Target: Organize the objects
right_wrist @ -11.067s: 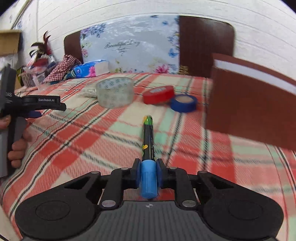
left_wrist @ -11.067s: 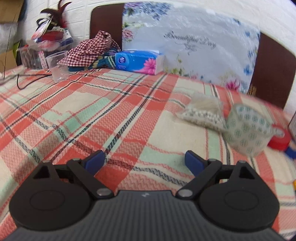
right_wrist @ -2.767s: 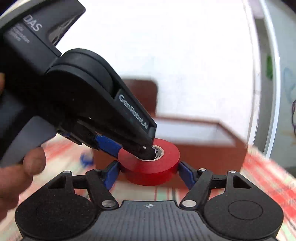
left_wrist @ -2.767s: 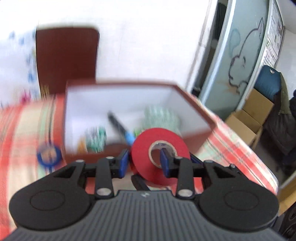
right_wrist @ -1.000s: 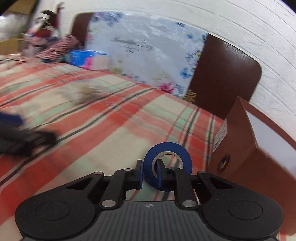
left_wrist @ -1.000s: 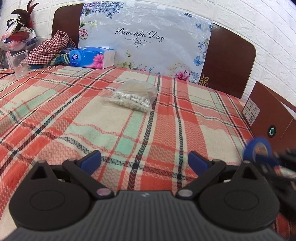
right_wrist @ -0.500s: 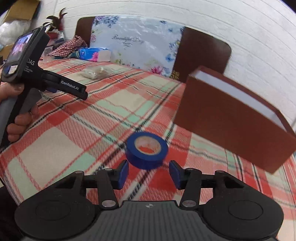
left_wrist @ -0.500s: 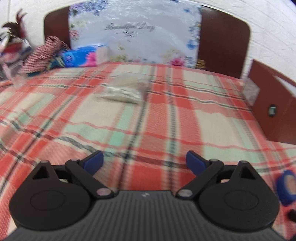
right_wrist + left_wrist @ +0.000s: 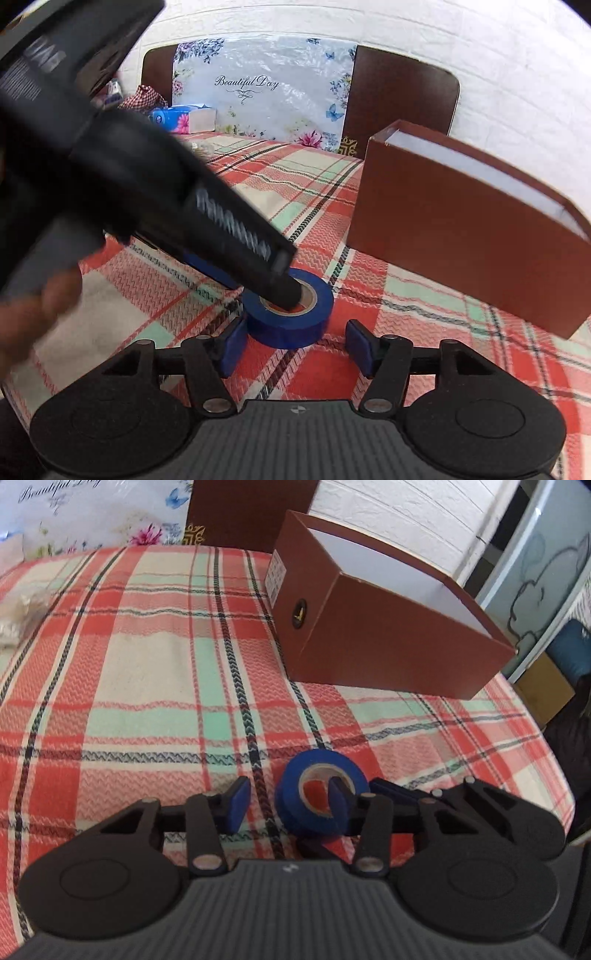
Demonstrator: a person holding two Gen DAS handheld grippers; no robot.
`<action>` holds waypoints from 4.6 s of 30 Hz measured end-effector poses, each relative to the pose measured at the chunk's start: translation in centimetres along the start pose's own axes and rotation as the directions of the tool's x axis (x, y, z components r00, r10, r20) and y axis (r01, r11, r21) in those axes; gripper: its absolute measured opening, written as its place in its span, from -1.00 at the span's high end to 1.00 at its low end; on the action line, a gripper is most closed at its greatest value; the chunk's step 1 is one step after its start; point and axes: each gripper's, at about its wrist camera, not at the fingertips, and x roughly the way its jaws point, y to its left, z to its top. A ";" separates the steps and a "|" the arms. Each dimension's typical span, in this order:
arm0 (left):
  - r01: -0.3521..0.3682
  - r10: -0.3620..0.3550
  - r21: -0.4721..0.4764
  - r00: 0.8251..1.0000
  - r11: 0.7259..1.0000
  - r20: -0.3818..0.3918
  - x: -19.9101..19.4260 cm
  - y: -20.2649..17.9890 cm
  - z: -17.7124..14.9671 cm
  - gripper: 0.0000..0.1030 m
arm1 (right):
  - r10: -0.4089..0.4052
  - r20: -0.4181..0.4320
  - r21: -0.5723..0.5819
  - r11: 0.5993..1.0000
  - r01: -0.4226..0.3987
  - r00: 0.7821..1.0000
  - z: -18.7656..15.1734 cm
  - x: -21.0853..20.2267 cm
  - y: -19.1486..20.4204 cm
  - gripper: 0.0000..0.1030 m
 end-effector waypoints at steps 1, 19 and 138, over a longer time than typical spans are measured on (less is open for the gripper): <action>-0.004 0.004 0.004 1.000 1.000 0.002 0.0 0.0 0.0 0.21 | 0.015 -0.001 0.016 1.000 -0.015 1.000 0.0 0.2 -0.2 -0.10; -0.179 0.178 0.105 0.984 0.978 0.026 0.7 -2.8 -0.1 0.36 | 0.071 0.055 0.062 0.995 -0.074 0.996 -0.8 0.6 -0.2 -0.09; -0.456 0.500 -0.306 0.863 0.836 0.080 -4.2 17.3 3.3 -0.74 | 0.080 0.033 0.046 0.996 -0.082 0.996 -0.5 1.7 -2.2 -0.65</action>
